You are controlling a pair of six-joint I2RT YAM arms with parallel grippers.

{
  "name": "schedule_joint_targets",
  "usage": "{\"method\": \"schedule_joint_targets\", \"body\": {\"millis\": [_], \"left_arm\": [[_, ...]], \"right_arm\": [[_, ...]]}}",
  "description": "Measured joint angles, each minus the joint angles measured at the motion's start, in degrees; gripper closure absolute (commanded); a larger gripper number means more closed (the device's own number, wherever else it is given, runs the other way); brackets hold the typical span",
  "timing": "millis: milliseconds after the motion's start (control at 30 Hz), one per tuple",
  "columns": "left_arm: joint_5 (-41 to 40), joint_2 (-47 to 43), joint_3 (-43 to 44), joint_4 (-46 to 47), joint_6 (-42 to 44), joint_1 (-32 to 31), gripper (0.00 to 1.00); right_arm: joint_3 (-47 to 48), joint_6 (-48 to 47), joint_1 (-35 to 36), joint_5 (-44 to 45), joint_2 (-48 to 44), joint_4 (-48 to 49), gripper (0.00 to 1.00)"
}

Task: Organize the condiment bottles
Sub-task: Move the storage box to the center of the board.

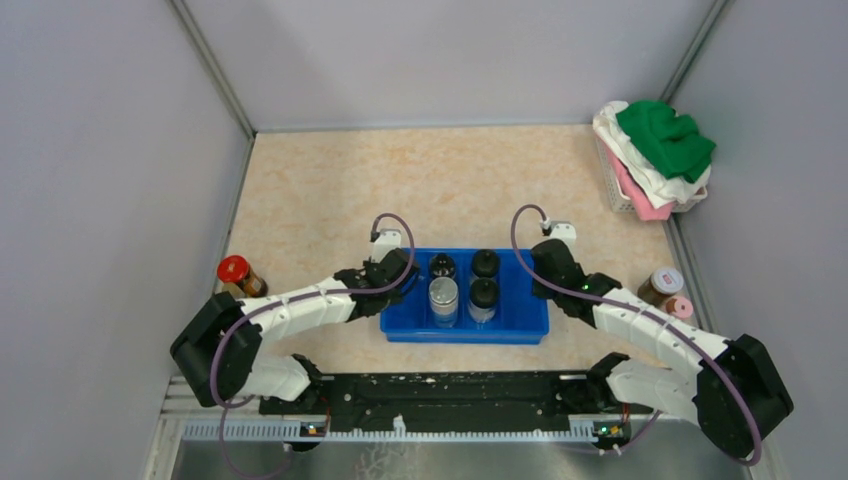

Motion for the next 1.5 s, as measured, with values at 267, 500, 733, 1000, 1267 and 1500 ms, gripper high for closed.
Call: {"method": "schedule_joint_targets", "body": {"millis": [267,500,733,1000,1267,1500], "left_arm": [[0.7,0.0,0.0,0.3,-0.4,0.6,1.0],[0.8,0.0,0.3,-0.2,-0.2,0.7,1.0],[0.5,1.1,4.8,-4.5,1.4,1.5,1.0],[0.7,3.2,11.6,-7.2,5.7,4.7,1.0],[3.8,6.6,14.7,-5.4,9.2,9.6,1.0],[6.3,12.2,18.2,-2.6,12.0,14.0,1.0]], "right_arm": [[0.0,-0.3,0.0,0.2,0.2,0.1,1.0],[0.7,-0.8,0.0,0.2,0.8,-0.5,1.0],[5.5,-2.0,-0.6,0.0,5.5,-4.6,1.0],[11.9,-3.8,-2.8,-0.2,9.0,-7.1,1.0],[18.2,-7.0,-7.1,-4.0,16.2,-5.7,1.0],[24.5,-9.6,-9.7,-6.5,24.0,-3.9,1.0]]}}
